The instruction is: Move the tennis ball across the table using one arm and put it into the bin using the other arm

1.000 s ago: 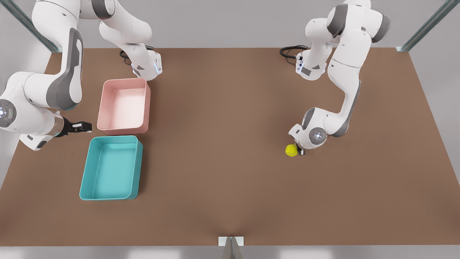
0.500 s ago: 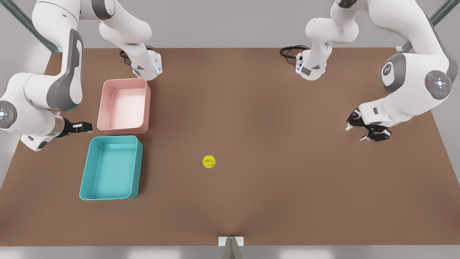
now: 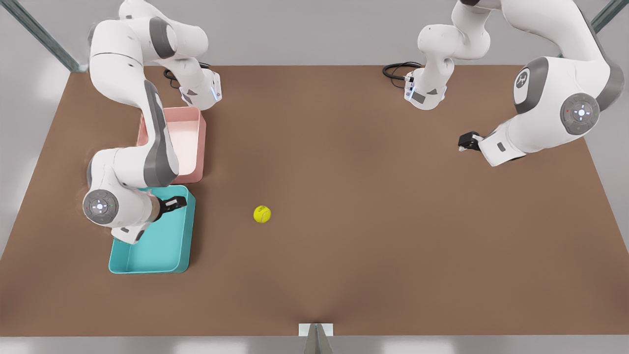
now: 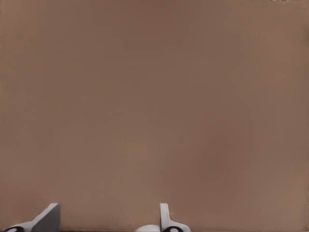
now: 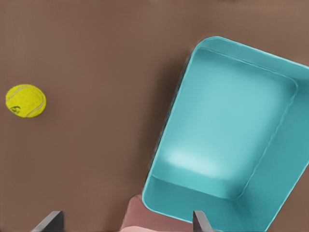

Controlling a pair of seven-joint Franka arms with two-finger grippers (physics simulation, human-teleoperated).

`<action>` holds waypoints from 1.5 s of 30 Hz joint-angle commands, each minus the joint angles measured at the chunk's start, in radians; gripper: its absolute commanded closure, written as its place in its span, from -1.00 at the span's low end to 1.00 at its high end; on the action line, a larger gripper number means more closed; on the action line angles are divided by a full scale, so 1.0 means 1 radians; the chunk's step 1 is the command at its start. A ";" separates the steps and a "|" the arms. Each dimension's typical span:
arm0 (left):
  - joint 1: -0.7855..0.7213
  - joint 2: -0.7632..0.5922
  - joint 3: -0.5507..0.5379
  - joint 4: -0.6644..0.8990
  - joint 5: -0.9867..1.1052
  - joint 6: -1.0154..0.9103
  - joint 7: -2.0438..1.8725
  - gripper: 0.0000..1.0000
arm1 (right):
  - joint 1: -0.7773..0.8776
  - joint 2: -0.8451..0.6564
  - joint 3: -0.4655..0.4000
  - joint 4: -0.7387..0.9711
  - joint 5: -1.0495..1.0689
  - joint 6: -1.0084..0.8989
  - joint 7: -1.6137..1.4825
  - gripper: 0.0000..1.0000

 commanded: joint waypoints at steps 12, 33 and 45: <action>0.006 0.010 0.001 -0.003 0.000 -0.033 -0.357 -1.00 | 0.238 0.230 0.011 -0.042 0.159 0.550 0.925 -1.00; 0.006 0.022 0.001 -0.001 0.000 -0.036 -0.362 -1.00 | 0.264 0.146 0.011 -0.301 0.076 0.613 0.916 -1.00; 0.006 0.024 0.000 -0.001 0.000 -0.039 -0.362 -1.00 | 0.272 0.187 0.013 -0.318 0.087 0.653 0.917 -1.00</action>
